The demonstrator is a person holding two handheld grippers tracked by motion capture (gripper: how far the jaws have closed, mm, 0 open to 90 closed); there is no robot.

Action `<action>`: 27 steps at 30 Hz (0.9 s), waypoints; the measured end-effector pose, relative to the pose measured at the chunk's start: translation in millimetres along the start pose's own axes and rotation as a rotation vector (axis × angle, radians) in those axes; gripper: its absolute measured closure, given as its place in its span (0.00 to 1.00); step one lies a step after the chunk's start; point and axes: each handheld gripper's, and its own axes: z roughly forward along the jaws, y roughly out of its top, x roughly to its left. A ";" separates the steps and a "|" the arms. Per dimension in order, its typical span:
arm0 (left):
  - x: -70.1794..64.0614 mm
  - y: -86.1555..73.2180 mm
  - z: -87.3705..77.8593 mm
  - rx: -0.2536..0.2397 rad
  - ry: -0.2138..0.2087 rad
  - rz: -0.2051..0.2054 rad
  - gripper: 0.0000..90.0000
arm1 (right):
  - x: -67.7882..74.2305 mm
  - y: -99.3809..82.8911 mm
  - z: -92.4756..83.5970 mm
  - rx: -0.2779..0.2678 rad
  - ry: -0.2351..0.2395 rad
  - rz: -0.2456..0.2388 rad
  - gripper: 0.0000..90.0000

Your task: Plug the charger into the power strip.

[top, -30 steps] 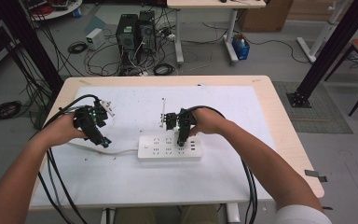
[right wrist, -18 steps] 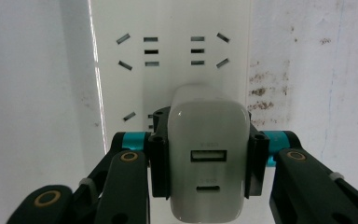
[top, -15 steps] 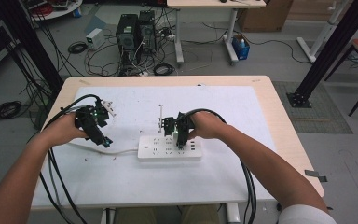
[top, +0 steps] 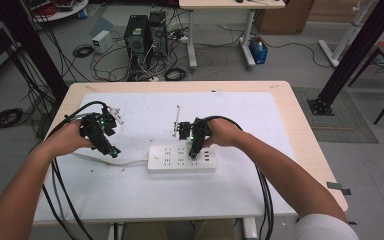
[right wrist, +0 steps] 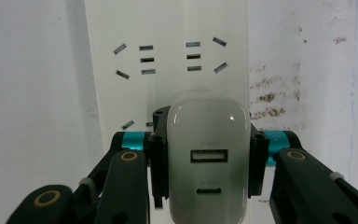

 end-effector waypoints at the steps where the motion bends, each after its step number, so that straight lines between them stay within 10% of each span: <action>1: 0.0 0.3 -0.1 0.001 0.000 0.009 0.25 | 0.3 -0.1 0.2 -0.002 -0.001 0.000 0.70; 14: 0.5 -2.4 -0.2 -0.014 0.000 0.000 0.25 | -0.7 -0.7 1.4 -0.005 -0.002 -0.018 0.65; 16: 0.8 -3.1 -0.9 -0.017 0.005 0.004 0.25 | -4.6 -4.0 1.1 -0.035 0.013 0.055 0.37; 19: 0.8 -3.2 -3.3 -0.037 0.019 0.002 0.25 | -18.2 -16.0 -16.2 -0.173 0.064 0.203 0.24; 27: 1.3 1.7 -7.5 -0.053 0.025 0.005 0.25 | -25.9 -49.0 -59.0 -0.229 -0.060 0.366 0.21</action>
